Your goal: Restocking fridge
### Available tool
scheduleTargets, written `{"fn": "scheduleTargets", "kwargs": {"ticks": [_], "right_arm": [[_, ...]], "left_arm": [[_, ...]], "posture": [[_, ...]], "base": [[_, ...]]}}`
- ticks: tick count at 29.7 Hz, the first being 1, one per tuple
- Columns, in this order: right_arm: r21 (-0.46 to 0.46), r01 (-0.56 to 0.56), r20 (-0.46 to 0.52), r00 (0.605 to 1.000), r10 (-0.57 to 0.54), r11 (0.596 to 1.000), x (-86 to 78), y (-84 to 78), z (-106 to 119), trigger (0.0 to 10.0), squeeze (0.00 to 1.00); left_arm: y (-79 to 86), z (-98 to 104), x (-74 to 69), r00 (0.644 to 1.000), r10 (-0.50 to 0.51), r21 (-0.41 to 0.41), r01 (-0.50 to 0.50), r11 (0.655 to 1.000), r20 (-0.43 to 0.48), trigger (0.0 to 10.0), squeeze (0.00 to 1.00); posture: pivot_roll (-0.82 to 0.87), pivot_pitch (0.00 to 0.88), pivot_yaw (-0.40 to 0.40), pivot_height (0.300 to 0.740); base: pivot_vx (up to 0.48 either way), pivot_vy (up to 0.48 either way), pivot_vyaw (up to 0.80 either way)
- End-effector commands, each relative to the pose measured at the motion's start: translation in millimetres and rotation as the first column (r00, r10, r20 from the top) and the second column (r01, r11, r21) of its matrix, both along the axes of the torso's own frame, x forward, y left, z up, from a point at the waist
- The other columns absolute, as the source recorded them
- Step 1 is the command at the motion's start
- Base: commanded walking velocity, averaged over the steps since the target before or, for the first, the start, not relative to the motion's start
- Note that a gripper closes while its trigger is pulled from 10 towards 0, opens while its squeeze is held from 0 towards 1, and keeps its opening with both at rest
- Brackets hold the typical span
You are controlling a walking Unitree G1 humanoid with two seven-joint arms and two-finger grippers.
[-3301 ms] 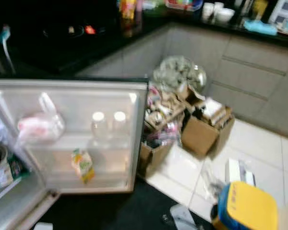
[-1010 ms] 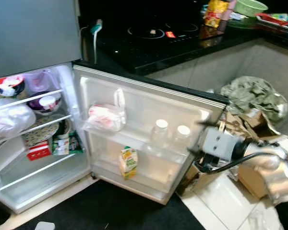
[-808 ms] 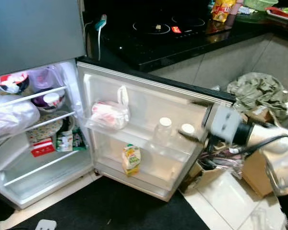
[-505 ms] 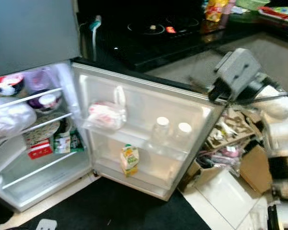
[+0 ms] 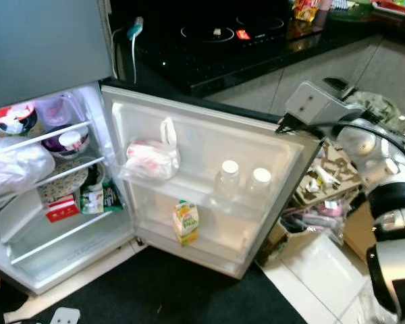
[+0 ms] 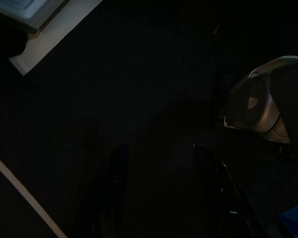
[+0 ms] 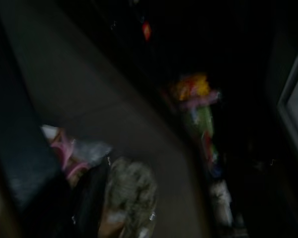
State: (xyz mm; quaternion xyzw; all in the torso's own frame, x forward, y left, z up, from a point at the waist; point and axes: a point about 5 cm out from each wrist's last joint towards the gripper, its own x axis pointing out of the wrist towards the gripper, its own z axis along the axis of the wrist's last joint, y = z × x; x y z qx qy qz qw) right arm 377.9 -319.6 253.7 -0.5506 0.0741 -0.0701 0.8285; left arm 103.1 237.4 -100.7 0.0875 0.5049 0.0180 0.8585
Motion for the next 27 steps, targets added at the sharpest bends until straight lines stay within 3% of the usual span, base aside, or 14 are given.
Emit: {"fn": "scheduleTargets", "kwargs": {"ticks": [1, 4, 5, 6, 7, 16, 20, 21, 23, 25, 27], "right_arm": [[-0.03, 0.06, 0.011, 0.998, -0.06, 0.998, -3.7, -13.1, 6, 10.0, 0.0], [-0.033, 0.073, 0.0, 0.997, -0.073, 0.997, -4.7, -16.4, 6, 10.0, 0.0], [-0.033, 0.077, -0.012, 0.997, -0.078, 0.996, -4.9, -17.9, 4, 4.5, 0.0], [-0.034, 0.08, -0.02, 0.997, -0.081, 0.996, -5.0, -18.7, 3, 4.5, 0.0], [-0.045, 0.076, -0.032, 0.996, -0.077, 0.996, -5.1, -18.9, 2, 0.0, 0.0], [-0.108, 0.028, -0.115, 0.993, -0.041, 0.994, -2.7, -12.6, -10, 0.0, 0.0], [-0.066, -0.015, -0.153, 0.988, 0.004, 0.998, 0.2, -4.0, -17, 0.0, 0.0], [-0.048, -0.034, -0.168, 0.985, 0.025, 0.998, 1.0, -0.7, -20, 10.0, 0.0], [-0.032, -0.075, -0.199, 0.978, 0.067, 0.997, 2.2, 4.9, -24, 10.0, 0.0], [0.041, -0.185, -0.289, 0.938, 0.189, 0.982, 4.0, 20.0, -33, 10.0, 0.0], [0.044, -0.211, -0.307, 0.927, 0.215, 0.976, 4.3, 23.2, -34, 10.0, 0.0]], "left_arm": [[10.0, 1, -4.2, 1.0, 0.004, 0.022, -0.003, 1.0, -0.013, 10.0, 0.0], [10.5, 2, -4.3, 1.0, 0.003, 0.023, -0.003, 1.0, -0.014, 10.0, 0.0], [10.9, 2, -4.3, 1.0, 0.002, 0.023, -0.002, 1.0, -0.015, 10.0, 0.0], [11.2, 2, -4.3, 1.0, 0.002, 0.023, -0.002, 1.0, -0.015, 10.0, 0.0], [11.4, 2, -4.2, 1.0, 0.001, 0.023, -0.001, 1.0, -0.015, 10.0, 0.0], [12.9, 2, -3.8, 1.0, -0.002, 0.025, 0.002, 1.0, -0.013, 10.0, 0.0], [13.2, 3, -3.8, 1.0, -0.003, 0.025, 0.003, 1.0, -0.013, 10.0, 0.0], [13.3, 3, -3.7, 1.0, -0.003, 0.025, 0.003, 1.0, -0.013, 10.0, 0.0], [13.3, 3, -3.6, 1.0, -0.003, 0.025, 0.004, 1.0, -0.013, 10.0, 0.0], [13.3, 3, -3.4, 1.0, -0.005, 0.026, 0.006, 1.0, -0.013, 10.0, 0.0], [13.2, 3, -3.3, 1.0, -0.006, 0.026, 0.007, 1.0, -0.013, 10.0, 0.0]], "posture": [[0.02, 0.049, -0.038, 0.74], [0.02, 0.049, -0.037, 0.74], [0.02, 0.048, -0.035, 0.74], [0.02, 0.048, -0.035, 0.74], [0.02, 0.049, -0.034, 0.74], [0.02, 0.05, -0.029, 0.74], [0.02, 0.051, -0.029, 0.74], [0.02, 0.05, -0.028, 0.74], [0.02, 0.05, -0.027, 0.74], [0.02, 0.048, -0.026, 0.74], [0.02, 0.048, -0.026, 0.74]], "base": [[0.0, 0.0, 0.0], [0.0, 0.0, 0.0], [0.0, 0.0, 0.0], [0.0, 0.0, 0.0], [0.0, 0.0, 0.0], [0.0, 0.0, 0.0], [0.0, 0.0, 0.0], [0.0, 0.0, 0.0], [0.0, 0.0, 0.0], [0.0, 0.0, 0.0], [0.0, 0.0, 0.0]]}}
